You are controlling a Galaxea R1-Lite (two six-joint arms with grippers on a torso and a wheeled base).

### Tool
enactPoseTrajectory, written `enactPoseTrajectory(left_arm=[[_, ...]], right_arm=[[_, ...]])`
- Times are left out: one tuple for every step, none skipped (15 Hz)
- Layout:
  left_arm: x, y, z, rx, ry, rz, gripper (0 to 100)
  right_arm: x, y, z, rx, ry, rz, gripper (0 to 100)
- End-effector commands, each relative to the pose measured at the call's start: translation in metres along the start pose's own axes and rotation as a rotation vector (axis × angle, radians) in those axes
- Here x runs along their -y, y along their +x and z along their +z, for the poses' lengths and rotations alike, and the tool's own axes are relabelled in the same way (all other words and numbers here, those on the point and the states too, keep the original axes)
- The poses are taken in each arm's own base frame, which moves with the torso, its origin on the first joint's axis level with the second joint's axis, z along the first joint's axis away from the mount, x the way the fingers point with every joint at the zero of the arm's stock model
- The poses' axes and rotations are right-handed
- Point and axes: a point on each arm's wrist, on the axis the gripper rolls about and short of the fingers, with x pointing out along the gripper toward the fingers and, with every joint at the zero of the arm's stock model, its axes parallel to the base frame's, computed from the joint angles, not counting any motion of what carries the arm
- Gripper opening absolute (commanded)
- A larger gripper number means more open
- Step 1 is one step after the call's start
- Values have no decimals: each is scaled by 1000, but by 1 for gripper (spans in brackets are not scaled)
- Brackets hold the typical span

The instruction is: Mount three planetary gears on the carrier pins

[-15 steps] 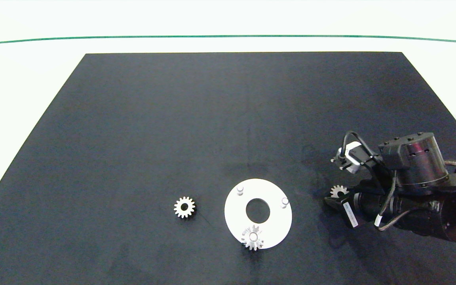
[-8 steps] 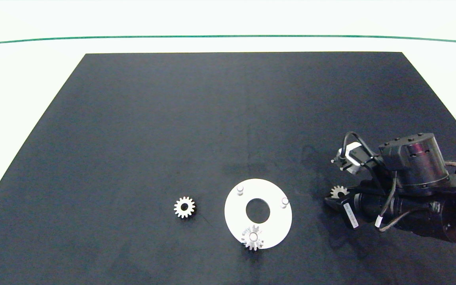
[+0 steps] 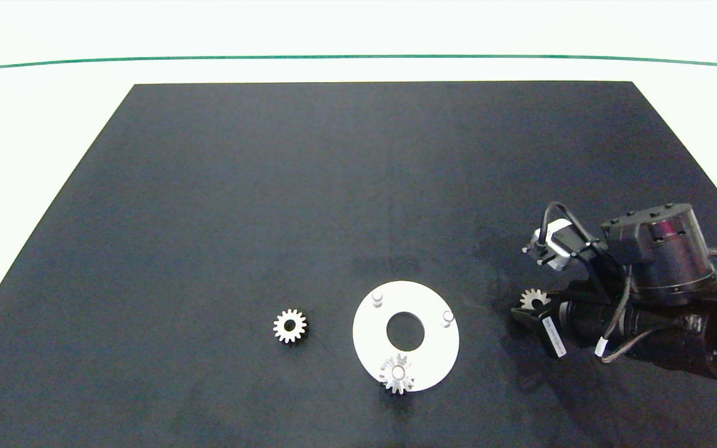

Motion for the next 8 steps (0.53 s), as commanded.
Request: enactPoseTrajectory(left_arm=[[0, 1, -1, -8, -1, -2, 100], [0, 1, -1, -10, -1, -2, 100], [0, 1, -1, -10, -1, -2, 100], [0, 1, -1, -10, -1, -2, 100], [0, 2, 0, -14, -2, -2, 100], [0, 2, 0, -13, -2, 0, 100], [0, 2, 0, -12, -1, 0, 100], [0, 2, 0, -11, -1, -1, 100]], right_arm=[[-11, -43, 27, 68, -47, 66, 4], [-19, -56, 33, 70, -76, 106, 4], [-28, -59, 35, 76, -94, 133, 4], [-37, -59, 36, 78, -112, 136, 4], [-47, -52, 35, 59, -136, 126, 4], [-56, -47, 35, 56, -152, 131, 4], [-62, -44, 36, 67, -159, 141, 4], [-69, -38, 35, 64, -170, 148, 4]])
